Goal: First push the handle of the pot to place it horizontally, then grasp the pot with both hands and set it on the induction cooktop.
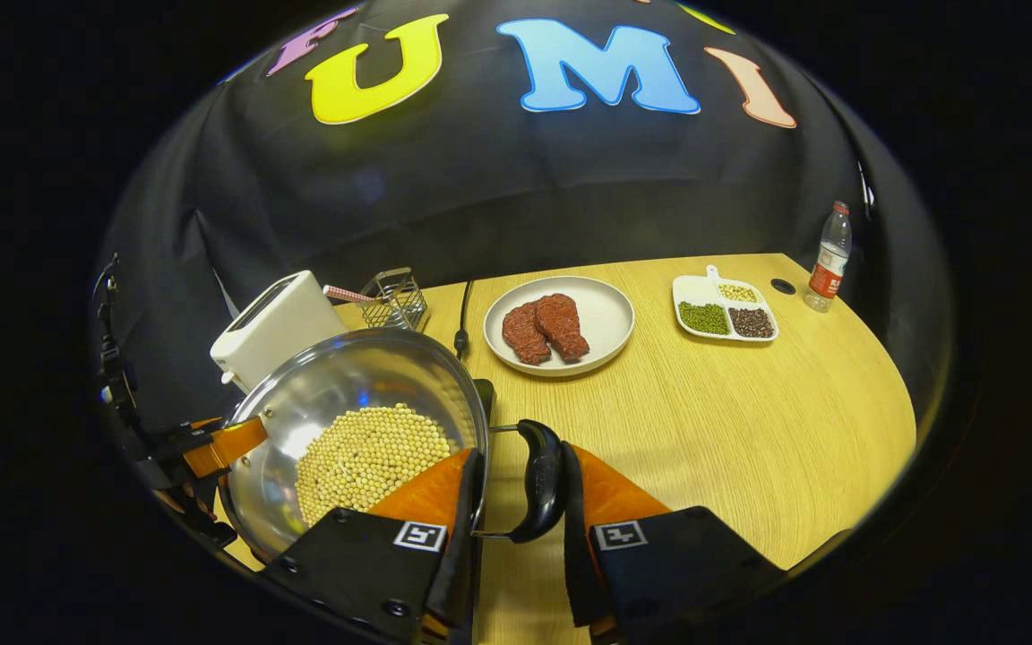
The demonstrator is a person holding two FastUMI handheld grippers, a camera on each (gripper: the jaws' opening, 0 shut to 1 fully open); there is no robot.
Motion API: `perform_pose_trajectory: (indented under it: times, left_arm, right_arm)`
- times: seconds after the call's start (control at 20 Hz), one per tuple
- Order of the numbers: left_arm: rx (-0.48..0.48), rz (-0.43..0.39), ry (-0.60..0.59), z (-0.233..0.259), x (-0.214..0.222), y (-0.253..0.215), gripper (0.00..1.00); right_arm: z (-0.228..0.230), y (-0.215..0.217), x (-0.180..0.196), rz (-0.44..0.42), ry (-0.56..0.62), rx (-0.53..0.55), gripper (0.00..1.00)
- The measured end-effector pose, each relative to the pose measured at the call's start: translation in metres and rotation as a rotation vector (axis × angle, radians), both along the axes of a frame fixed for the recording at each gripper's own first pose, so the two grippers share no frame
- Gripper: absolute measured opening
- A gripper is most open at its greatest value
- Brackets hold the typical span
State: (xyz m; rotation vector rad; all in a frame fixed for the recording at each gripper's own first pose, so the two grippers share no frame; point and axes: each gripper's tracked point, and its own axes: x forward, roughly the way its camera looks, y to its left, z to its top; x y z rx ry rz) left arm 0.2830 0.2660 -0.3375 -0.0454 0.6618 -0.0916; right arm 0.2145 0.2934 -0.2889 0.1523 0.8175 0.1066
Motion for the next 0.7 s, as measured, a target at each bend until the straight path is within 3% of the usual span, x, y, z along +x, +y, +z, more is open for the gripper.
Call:
perform_pose_trajectory:
  times: [0.1, 0.2, 0.3, 0.35, 0.7]
  left_arm:
    - [0.009, 0.023, -0.009, -0.001, -0.002, 0.002, 0.58]
    - [0.027, 0.038, -0.046, 0.009, -0.001, 0.005, 0.58]
    - [0.051, 0.060, -0.096, 0.024, 0.001, 0.012, 0.77]
    - [0.065, 0.071, -0.116, 0.034, 0.001, 0.014, 0.89]
    - [0.068, 0.110, -0.268, 0.110, -0.019, -0.007, 0.89]
  right_arm:
    - [0.002, 0.001, -0.002, 0.004, -0.006, 0.006, 0.48]
    - [0.013, 0.000, 0.002, -0.003, -0.052, 0.018, 0.58]
    - [0.028, -0.001, 0.010, -0.004, -0.115, 0.031, 0.71]
    - [0.033, -0.003, 0.011, -0.005, -0.134, 0.034, 0.93]
    - [0.095, -0.036, 0.006, 0.014, -0.305, 0.025, 0.98]
